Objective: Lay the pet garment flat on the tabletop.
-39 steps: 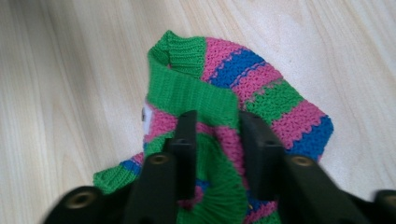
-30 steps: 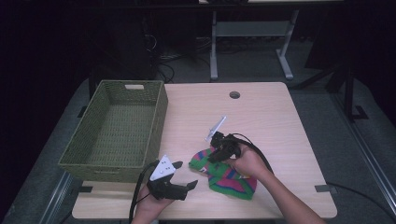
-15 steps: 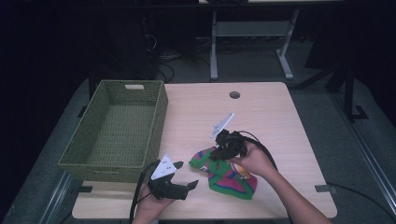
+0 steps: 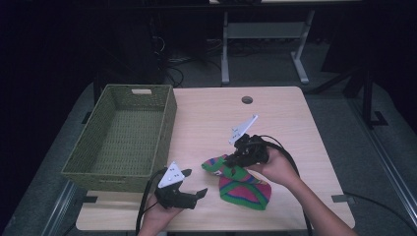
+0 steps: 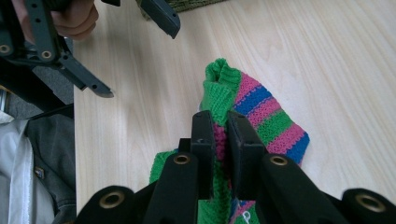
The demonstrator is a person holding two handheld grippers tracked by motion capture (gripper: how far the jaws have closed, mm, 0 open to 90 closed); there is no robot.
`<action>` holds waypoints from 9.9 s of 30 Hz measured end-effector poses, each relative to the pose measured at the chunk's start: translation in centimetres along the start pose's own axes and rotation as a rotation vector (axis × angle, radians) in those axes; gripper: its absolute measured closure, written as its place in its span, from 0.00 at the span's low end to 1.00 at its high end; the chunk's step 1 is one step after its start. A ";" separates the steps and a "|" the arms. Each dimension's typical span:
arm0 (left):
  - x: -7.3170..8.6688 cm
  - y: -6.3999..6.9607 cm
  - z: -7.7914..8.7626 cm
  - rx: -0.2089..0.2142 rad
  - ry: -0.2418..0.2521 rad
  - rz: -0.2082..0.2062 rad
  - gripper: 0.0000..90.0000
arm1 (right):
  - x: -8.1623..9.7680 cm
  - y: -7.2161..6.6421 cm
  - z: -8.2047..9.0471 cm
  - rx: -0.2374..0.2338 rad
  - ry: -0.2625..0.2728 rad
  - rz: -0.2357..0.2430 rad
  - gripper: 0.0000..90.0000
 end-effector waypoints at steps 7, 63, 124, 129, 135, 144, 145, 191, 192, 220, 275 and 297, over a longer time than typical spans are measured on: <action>0.0 0.2 -0.2 0.007 0.000 0.000 0.17 | 0.3 -0.4 2.0 0.029 0.018 0.010 0.90; -4.9 -1.0 -9.4 0.216 0.013 0.037 0.31 | 1.6 -1.0 9.3 0.050 0.119 0.044 0.91; -7.2 -2.4 -9.9 0.049 0.006 0.036 0.93 | 7.7 5.5 6.8 0.183 0.032 -0.219 0.90; -7.2 -2.7 -10.3 0.038 0.005 0.055 0.93 | 7.9 6.1 6.4 0.206 0.025 -0.233 0.90; -7.4 -2.9 -10.6 0.016 0.007 0.064 0.93 | 8.1 6.8 6.1 0.225 0.023 -0.254 0.90; -8.3 -2.9 -10.8 0.007 0.002 0.052 0.93 | 8.7 7.6 5.9 0.239 0.024 -0.278 0.89; -8.3 -2.9 -10.8 0.006 0.002 0.055 0.93 | 8.7 7.7 5.9 0.243 0.024 -0.281 0.89; -8.2 -3.3 -10.1 0.010 -0.008 0.133 0.57 | 11.7 9.8 2.4 0.215 0.089 -0.440 0.56; -8.2 -3.2 -10.1 0.013 -0.007 0.133 0.57 | 11.8 9.7 2.4 0.206 0.092 -0.439 0.55; -8.2 -3.1 -9.8 0.011 -0.021 0.144 0.50 | 13.9 8.5 4.2 0.216 0.111 -0.457 0.49; -5.9 -1.8 -8.7 0.019 -0.056 0.132 0.33 | 18.2 2.8 6.0 0.232 0.159 -0.429 0.41; -4.6 -0.2 -7.3 0.063 -0.063 0.110 0.32 | 19.4 -0.4 6.4 0.239 0.148 -0.409 0.39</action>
Point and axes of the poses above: each handheld gripper's, and its own axes: z roughly backward along the jaws, x roughly out of its underside, y roughly to its right, the point moved 3 cm from there along -z, roughly forward along the jaws, and after that the axes turned 15 degrees about z, right-handed, at the moved point
